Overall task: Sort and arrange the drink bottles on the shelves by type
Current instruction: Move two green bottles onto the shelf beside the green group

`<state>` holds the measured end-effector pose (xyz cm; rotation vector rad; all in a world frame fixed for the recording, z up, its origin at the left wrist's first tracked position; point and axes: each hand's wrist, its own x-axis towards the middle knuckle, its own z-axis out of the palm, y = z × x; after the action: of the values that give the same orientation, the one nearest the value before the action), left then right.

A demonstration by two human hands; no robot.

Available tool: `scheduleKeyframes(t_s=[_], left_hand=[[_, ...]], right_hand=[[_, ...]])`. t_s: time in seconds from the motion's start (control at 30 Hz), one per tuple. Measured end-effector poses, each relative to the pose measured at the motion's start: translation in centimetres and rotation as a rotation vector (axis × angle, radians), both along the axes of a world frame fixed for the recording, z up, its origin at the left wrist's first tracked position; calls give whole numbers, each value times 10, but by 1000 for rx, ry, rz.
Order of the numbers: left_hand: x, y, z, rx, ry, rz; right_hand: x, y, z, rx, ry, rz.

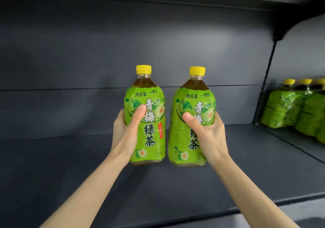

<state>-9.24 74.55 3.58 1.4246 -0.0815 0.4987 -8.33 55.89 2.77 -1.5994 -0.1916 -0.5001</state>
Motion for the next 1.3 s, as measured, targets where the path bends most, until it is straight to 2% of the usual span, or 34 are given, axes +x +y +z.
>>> scheduleKeyframes(t_s=[0.33,0.5,0.67,0.9,1.1,1.3], left_hand=[[-77,-207,-7,-49,-26,-163],[-86,-300,-4,-39,-22,-229],[-60,-369,7,8,-46,-253],[5,-455,-11,-13,-39,-254],[49,-517,-17,-87,-9,-225],[68,-557,-26,-34,-5,-108]], right_hand=[[-101,-202,-5,1,-9,-139],[-121,-297,-4,-4,-11,-190],[-104,-368,0,4,-36,-235],[-52,-457,-13,-45,-49,-265],[-7,-517,-18,-50,-55,-178],[26,-562,-20,-78,-88,-90]])
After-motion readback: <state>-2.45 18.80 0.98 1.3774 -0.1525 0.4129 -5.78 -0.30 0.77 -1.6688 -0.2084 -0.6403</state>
